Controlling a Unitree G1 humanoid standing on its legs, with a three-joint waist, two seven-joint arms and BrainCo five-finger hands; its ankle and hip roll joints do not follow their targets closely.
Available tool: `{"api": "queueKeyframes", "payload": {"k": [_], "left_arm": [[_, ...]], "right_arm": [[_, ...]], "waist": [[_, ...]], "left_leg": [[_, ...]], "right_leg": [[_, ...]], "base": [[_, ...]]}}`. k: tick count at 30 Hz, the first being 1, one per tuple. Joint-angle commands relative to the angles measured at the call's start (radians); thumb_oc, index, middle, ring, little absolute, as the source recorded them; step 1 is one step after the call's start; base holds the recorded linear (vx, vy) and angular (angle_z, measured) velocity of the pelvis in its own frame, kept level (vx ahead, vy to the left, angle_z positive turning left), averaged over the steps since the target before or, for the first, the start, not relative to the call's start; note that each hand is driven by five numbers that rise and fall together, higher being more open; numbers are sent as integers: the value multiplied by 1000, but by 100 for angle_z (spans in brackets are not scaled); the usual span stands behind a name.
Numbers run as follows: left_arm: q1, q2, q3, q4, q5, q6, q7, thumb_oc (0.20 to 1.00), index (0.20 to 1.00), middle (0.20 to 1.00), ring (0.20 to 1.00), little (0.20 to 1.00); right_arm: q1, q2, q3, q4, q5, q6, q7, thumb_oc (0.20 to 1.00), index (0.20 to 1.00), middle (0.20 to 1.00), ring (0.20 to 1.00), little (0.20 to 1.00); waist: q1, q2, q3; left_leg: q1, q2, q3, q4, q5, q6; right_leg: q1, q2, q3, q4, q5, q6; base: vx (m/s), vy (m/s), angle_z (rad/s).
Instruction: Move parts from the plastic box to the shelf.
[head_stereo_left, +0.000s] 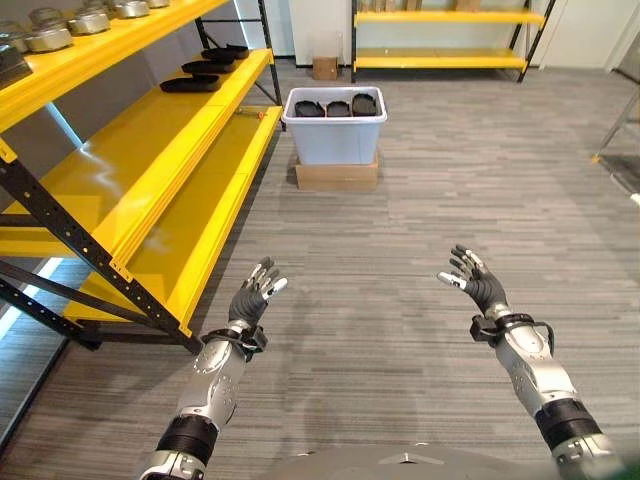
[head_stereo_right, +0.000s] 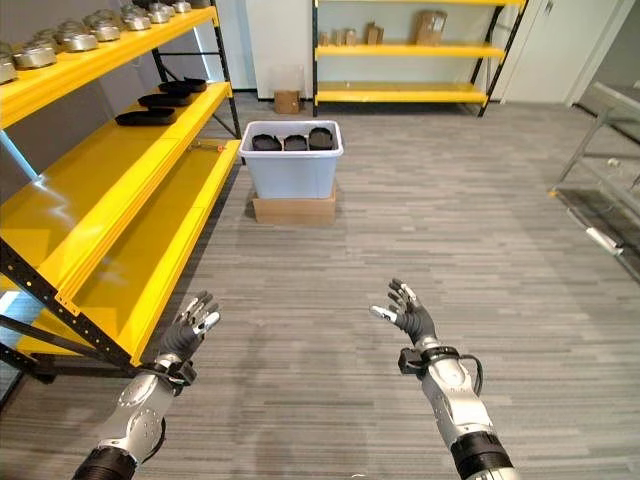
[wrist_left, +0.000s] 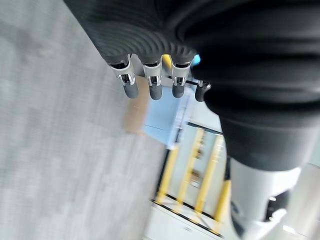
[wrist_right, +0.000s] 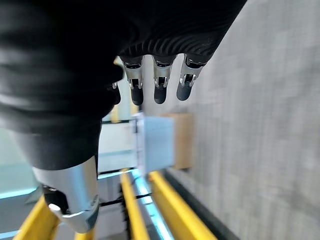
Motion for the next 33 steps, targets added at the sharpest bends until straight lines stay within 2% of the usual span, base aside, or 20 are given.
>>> {"api": "queueKeyframes", "payload": {"k": [1,4,12,16,28,33], "left_arm": [[-54,17,27,-12,33,-35,36,1000,1000,1000,1000,1000],[-56,16,30,-5,11,-16,71,1000,1000,1000,1000,1000],[-53,23,21,-13,81,-6,97,1000,1000,1000,1000,1000],[-64,36,21,-29,76,-54,145,1000,1000,1000,1000,1000],[-100,23,-22,3,81,46,135,1000,1000,1000,1000,1000],[-85,24,-21,9,90,47,145,1000,1000,1000,1000,1000]], "right_arm": [[-54,-19,15,-1,17,-43,-10,1000,1000,1000,1000,1000],[-55,-18,18,-4,7,-36,-32,1000,1000,1000,1000,1000],[-55,-18,18,-6,-5,-19,-103,1000,1000,1000,1000,1000],[-59,-21,23,11,-33,19,-140,1000,1000,1000,1000,1000],[-72,-2,48,44,15,31,-147,1000,1000,1000,1000,1000],[-52,6,45,46,8,14,-138,1000,1000,1000,1000,1000]], "waist": [[5,-52,5],[6,-54,5],[8,-55,7],[7,-53,11],[12,-55,35],[13,-57,35]], "left_leg": [[43,50,-14,2,-68,-62],[43,48,-13,2,-69,-61],[45,46,-9,2,-71,-58],[47,42,-7,2,-72,-55],[43,27,-15,2,-73,-39],[46,21,-22,2,-76,-35]], "right_leg": [[64,-58,-29,-104,47,76],[65,-60,-32,-104,47,78],[67,-60,-35,-104,49,80],[69,-61,-34,-104,50,81],[79,-65,-45,-104,53,83],[85,-63,-44,-102,50,82]], "base": [[0,0,0],[0,0,0],[3,4,2],[14,24,0],[-2,26,1],[34,15,3]]}}
